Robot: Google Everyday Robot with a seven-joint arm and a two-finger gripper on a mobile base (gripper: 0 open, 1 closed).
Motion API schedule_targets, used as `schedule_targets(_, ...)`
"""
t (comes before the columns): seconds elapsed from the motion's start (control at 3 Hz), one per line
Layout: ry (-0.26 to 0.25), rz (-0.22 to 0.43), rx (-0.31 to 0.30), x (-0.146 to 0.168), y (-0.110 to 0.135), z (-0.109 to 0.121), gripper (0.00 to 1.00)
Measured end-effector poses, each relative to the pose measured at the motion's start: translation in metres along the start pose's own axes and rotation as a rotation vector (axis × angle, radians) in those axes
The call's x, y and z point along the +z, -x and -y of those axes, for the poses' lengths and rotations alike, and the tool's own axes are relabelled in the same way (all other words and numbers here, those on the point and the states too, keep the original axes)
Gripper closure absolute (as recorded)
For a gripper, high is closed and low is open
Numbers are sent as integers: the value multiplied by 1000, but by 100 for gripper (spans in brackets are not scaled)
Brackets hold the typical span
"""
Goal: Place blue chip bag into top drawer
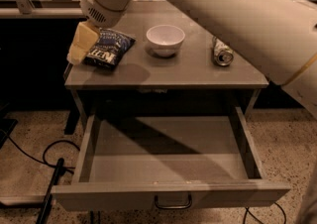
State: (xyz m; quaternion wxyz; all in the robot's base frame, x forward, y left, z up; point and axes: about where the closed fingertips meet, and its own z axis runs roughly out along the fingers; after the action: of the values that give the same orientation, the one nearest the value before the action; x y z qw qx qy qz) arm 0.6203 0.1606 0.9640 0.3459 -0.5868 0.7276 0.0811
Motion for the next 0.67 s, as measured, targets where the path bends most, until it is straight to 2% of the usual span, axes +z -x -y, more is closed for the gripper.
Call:
schedule_targets(0.33,9,7,-3,5,3,-5,0)
schedule_targets(0.67,-22,-13,35,11,-5,5,0)
